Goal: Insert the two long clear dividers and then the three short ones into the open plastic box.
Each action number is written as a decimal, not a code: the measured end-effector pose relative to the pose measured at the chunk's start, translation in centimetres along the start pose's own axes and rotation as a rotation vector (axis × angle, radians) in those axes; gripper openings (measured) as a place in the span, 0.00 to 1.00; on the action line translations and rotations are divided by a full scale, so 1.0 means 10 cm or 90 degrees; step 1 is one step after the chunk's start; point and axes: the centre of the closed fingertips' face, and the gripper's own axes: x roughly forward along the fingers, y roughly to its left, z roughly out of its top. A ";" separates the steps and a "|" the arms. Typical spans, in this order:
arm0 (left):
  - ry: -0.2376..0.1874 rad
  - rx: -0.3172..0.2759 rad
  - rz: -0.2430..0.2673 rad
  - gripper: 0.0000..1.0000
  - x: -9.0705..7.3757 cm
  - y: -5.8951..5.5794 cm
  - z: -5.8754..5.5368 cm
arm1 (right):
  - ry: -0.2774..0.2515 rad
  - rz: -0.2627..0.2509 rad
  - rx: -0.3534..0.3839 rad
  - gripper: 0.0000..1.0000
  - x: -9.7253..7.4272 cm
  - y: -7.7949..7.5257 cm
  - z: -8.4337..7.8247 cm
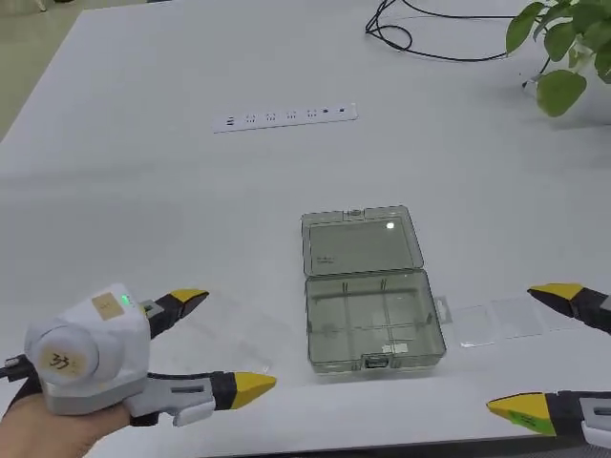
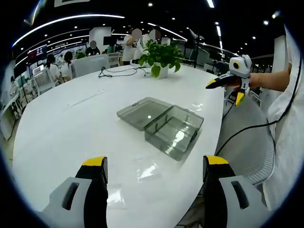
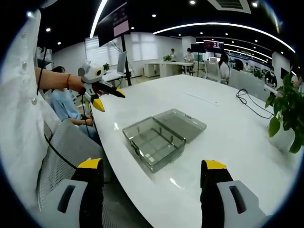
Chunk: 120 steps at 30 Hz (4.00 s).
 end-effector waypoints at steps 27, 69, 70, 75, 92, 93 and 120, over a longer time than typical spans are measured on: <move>0.234 -0.074 0.096 0.49 0.06 0.66 -0.71 | -0.001 0.008 0.011 0.83 0.07 0.02 -0.01; 0.394 -0.077 0.133 0.32 0.17 0.88 -1.08 | -0.003 0.007 0.024 0.81 0.11 0.05 -0.06; 0.395 -0.079 0.133 0.32 0.17 0.88 -1.08 | -0.003 0.007 0.025 0.81 0.11 0.06 -0.06; 0.384 -0.108 0.134 0.31 0.16 0.90 -1.07 | -0.003 0.006 0.025 0.81 0.10 0.06 -0.06; 0.330 -0.170 0.126 0.30 0.11 0.80 -1.02 | -0.003 0.013 0.019 0.80 0.13 0.07 -0.02; 0.325 -0.172 0.125 0.30 0.09 0.77 -1.01 | -0.003 0.013 0.019 0.80 0.13 0.07 -0.01; 0.030 -0.273 0.030 0.30 0.16 -0.15 0.25 | -0.039 0.035 0.015 0.71 0.26 0.24 0.69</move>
